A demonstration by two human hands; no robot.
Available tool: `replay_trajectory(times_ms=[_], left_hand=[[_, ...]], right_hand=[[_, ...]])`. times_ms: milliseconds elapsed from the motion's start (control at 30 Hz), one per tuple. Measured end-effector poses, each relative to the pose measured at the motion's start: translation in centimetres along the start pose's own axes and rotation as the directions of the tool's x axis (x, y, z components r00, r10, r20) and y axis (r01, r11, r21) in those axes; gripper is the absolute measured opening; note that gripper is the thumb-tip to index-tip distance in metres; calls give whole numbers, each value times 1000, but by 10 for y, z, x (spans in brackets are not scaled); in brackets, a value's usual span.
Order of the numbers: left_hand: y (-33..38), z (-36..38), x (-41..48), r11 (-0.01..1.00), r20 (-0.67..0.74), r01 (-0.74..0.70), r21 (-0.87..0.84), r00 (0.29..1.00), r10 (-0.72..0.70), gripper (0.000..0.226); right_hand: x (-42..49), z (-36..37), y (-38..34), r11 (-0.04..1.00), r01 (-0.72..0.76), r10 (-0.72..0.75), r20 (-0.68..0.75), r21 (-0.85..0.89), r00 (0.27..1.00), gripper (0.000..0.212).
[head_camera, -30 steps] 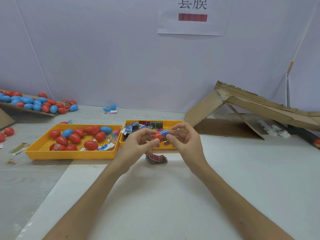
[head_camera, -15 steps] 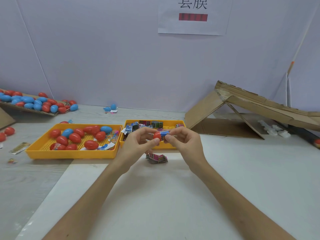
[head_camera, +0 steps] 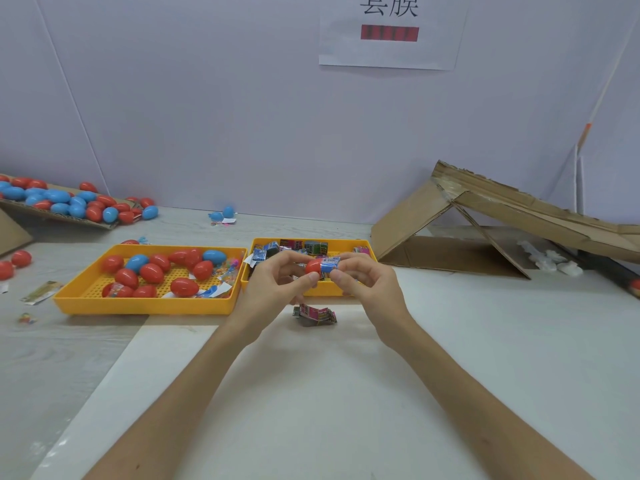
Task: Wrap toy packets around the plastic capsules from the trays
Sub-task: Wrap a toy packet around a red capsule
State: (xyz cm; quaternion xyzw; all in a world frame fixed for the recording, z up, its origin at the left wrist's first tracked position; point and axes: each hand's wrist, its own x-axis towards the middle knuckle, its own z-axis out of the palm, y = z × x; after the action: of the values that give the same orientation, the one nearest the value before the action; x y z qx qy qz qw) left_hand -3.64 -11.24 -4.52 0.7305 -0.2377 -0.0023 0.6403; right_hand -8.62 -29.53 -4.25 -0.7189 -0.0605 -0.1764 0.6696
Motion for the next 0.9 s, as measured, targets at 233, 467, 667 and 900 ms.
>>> replay_trajectory(times_ms=[233,467,667,900], left_hand=[[1,0,0,1000,-6,5,9,1000,-5,22],[2,0,0,1000,14,10,-7,1000,-10,26],[2,0,0,1000,44,23,-8,999,-23,38],[0,0,0,1000,36,7,6,999,-7,23]], right_hand=[[-1,0,-2,1000,-24,24,21,-11,999,8],[-1,0,-3,999,-34,34,-2,-13,999,7],[0,-2,-1,1000,-17,17,-17,-10,1000,14],[-1,-1,-3,998,66,-66,-17,-18,998,29]])
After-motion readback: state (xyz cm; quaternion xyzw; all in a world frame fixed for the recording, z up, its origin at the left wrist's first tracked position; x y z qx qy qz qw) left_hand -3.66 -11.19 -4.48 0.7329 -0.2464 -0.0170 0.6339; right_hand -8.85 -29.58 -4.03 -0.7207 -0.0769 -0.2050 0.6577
